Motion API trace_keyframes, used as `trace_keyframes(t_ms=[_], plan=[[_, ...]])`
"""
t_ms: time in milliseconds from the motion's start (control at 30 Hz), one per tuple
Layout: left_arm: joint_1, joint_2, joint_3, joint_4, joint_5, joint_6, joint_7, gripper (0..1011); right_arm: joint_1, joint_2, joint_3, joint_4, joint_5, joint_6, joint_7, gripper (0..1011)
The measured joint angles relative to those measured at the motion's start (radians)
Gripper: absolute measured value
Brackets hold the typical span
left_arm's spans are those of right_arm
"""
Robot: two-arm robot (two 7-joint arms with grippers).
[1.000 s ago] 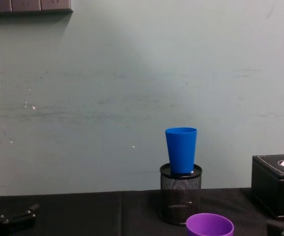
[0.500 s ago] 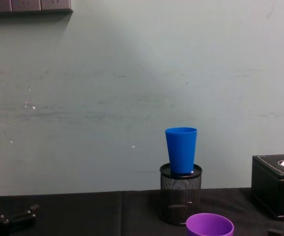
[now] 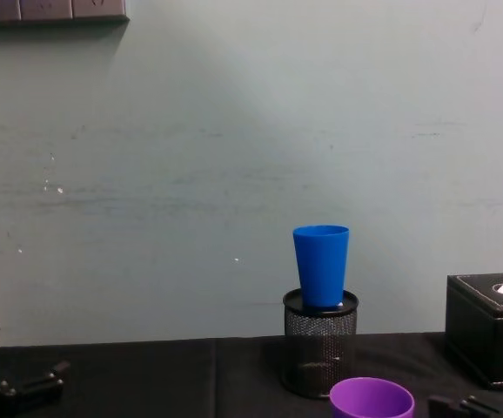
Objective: Pick up one cup with a gripper and tap it against the other cup.
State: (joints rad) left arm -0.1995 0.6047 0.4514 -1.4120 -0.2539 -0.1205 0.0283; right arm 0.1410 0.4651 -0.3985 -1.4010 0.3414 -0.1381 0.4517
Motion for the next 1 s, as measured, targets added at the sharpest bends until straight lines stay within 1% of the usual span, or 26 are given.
trace_keyframes(t_ms=[600, 867, 933, 1000], plan=[[0.000, 0.000, 0.000, 0.000, 0.000, 0.000, 0.000, 1000, 0.087, -0.086, -0.011, 0.106, -0.051, 0.004, 0.033, 1000], [0.000, 0.000, 0.000, 0.000, 0.000, 0.000, 0.000, 1000, 0.113, -0.110, -0.016, 0.140, -0.063, 0.004, 0.036, 1000], [0.000, 0.000, 0.000, 0.000, 0.000, 0.000, 0.000, 1000, 0.121, -0.120, -0.018, 0.152, -0.068, 0.012, 0.035, 1000], [0.000, 0.000, 0.000, 0.000, 0.000, 0.000, 0.000, 1000, 0.122, -0.121, -0.018, 0.153, -0.069, 0.013, 0.035, 1000]])
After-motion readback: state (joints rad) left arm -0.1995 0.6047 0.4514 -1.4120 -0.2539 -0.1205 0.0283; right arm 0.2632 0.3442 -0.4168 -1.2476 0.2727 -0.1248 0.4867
